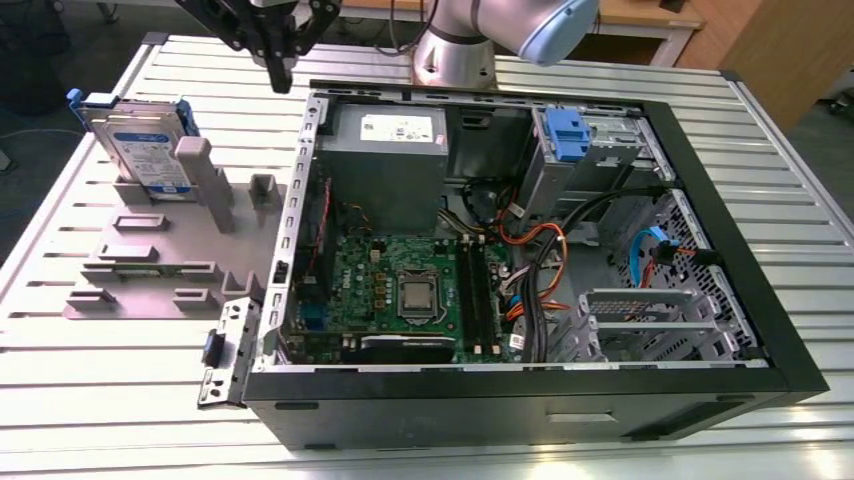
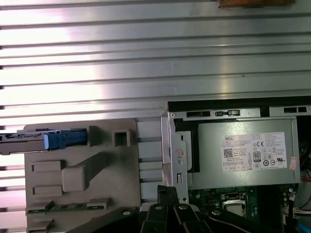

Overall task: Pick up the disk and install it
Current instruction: 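Reach for the disk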

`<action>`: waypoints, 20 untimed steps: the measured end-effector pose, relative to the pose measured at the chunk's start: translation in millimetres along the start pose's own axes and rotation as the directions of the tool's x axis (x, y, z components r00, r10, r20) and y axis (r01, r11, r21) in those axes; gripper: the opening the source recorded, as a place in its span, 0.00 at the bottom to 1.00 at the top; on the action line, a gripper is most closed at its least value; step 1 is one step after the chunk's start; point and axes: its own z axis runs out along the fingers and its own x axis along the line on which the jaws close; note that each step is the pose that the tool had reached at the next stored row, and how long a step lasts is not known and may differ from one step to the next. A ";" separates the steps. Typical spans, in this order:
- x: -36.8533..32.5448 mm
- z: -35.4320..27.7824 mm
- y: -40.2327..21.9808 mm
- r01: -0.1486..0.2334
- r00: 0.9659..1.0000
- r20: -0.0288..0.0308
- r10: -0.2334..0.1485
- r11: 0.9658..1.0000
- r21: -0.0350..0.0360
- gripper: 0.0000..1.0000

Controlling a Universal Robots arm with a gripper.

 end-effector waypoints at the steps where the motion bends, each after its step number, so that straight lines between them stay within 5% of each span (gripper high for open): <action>1: 1.8 0.0 0.4 0.000 1.000 0.000 0.000 1.000 0.000 0.11; 7: 9.9 0.2 2.5 0.000 1.000 0.000 0.000 1.000 0.000 0.11; 20: 14.2 0.3 3.6 0.000 1.000 0.000 0.000 1.000 0.000 0.11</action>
